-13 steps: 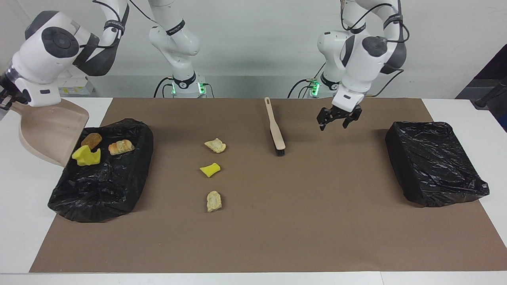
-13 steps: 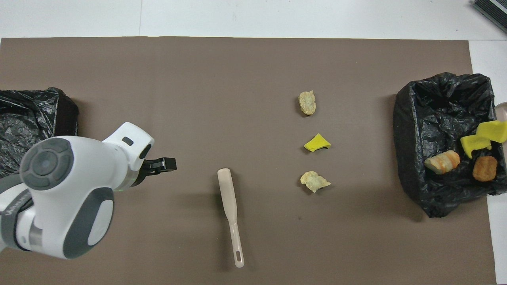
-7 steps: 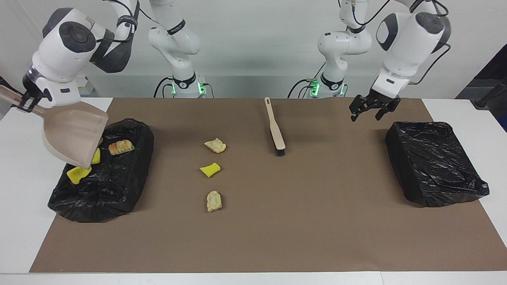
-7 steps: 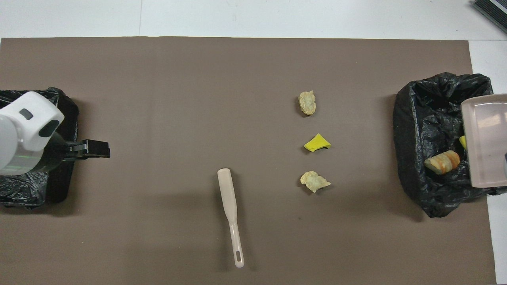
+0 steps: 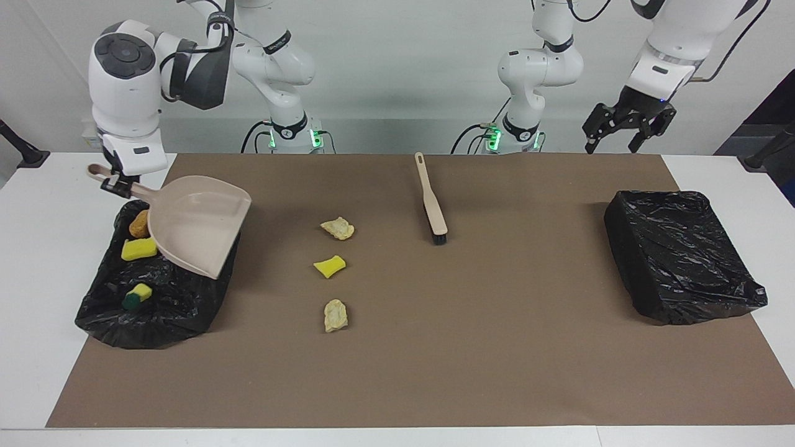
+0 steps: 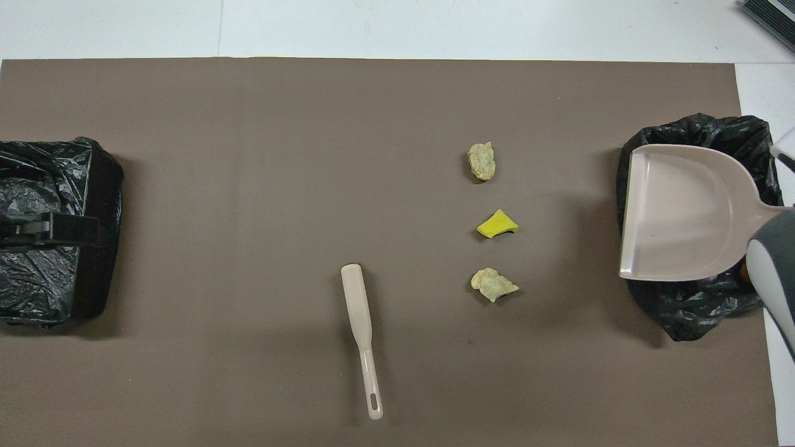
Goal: Sweep and dump trash in bin
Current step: 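Bring the empty dustpan back to the table center with the right gripper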
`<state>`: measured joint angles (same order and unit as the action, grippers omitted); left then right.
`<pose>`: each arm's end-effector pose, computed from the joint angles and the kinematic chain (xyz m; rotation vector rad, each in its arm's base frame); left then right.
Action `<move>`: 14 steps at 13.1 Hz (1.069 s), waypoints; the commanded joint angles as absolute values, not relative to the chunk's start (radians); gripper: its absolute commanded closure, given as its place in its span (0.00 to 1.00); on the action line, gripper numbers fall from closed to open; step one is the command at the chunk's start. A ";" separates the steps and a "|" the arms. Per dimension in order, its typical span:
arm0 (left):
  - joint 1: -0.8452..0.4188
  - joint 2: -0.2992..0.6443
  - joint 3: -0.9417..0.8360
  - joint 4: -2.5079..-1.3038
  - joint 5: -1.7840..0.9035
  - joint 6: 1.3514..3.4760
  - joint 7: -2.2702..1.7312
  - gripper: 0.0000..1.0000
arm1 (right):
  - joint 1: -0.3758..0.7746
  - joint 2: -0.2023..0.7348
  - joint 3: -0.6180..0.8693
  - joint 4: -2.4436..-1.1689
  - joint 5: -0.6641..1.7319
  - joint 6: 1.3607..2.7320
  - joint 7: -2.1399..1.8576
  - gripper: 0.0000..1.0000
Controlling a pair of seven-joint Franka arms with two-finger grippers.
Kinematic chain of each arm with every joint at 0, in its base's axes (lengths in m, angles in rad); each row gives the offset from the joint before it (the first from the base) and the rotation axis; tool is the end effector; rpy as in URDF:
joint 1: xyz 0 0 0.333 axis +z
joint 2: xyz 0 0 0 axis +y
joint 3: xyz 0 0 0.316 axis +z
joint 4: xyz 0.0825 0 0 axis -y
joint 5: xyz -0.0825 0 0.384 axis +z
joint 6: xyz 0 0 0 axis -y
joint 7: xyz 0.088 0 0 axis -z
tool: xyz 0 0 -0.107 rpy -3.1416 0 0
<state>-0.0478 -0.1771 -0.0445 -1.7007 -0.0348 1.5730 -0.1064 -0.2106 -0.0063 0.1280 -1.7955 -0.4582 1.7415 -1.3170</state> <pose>0.4958 -0.0518 0.6565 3.1090 0.0215 0.0720 0.5529 -0.0858 0.5449 2.2007 1.7160 -0.4627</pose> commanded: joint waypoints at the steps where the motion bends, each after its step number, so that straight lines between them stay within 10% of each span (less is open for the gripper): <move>1: -0.071 -0.111 -0.026 -1.605 -0.014 1.522 -0.101 0.00 | -0.143 -0.063 0.132 -1.851 -0.350 1.706 -1.096 1.00; 14: -0.046 -0.173 -0.037 -1.709 -0.023 1.559 -0.087 0.00 | 0.221 0.185 0.132 -1.781 -0.161 1.848 -0.091 1.00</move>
